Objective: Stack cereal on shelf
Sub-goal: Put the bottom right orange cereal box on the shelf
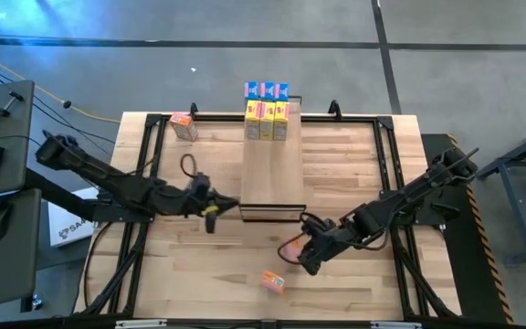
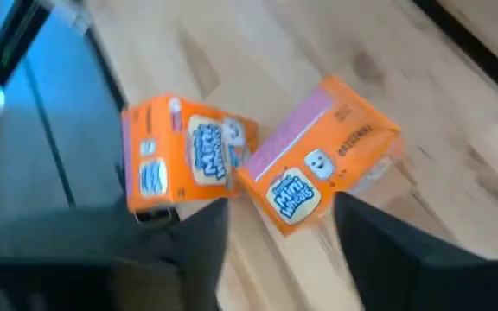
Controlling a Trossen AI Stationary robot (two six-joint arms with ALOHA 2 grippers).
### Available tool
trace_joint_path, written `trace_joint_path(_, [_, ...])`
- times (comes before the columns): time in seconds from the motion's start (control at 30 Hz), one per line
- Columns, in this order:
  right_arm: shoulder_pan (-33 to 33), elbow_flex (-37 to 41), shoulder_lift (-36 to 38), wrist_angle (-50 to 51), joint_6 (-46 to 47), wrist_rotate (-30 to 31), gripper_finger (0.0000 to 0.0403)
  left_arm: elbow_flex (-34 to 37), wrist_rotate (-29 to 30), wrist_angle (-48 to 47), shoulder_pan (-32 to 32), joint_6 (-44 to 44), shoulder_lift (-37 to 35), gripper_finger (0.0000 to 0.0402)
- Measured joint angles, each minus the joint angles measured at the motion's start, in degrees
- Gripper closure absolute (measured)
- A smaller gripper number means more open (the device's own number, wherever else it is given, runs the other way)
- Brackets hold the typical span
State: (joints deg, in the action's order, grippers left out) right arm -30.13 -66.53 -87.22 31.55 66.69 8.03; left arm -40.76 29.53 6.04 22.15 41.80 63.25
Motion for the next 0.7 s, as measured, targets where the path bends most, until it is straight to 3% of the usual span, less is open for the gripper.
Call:
trace_joint_path(0.13, [0.0,-3.7,-0.5,2.5,11.2,2.9,0.0132,7.2,-1.7,3.1,-0.1,0.0,-8.1,0.0401])
trace_joint_path(0.23, [0.0,-8.0,-3.3,7.0,16.0,3.5,0.0108,10.6,-2.8,2.0,-0.1,0.0,-13.5,0.0401])
trace_joint_path(0.53, [2.0,-30.4,-18.4,32.3,26.3,0.0,0.0099,14.0,-4.0,-5.2,-0.1,-0.4,-24.9,0.0401])
trace_joint_path(0.7, [4.2,-38.1,-25.4,37.4,27.4,-3.3,0.0099,14.0,-5.8,-8.1,-0.1,-0.9,-27.6,0.0401])
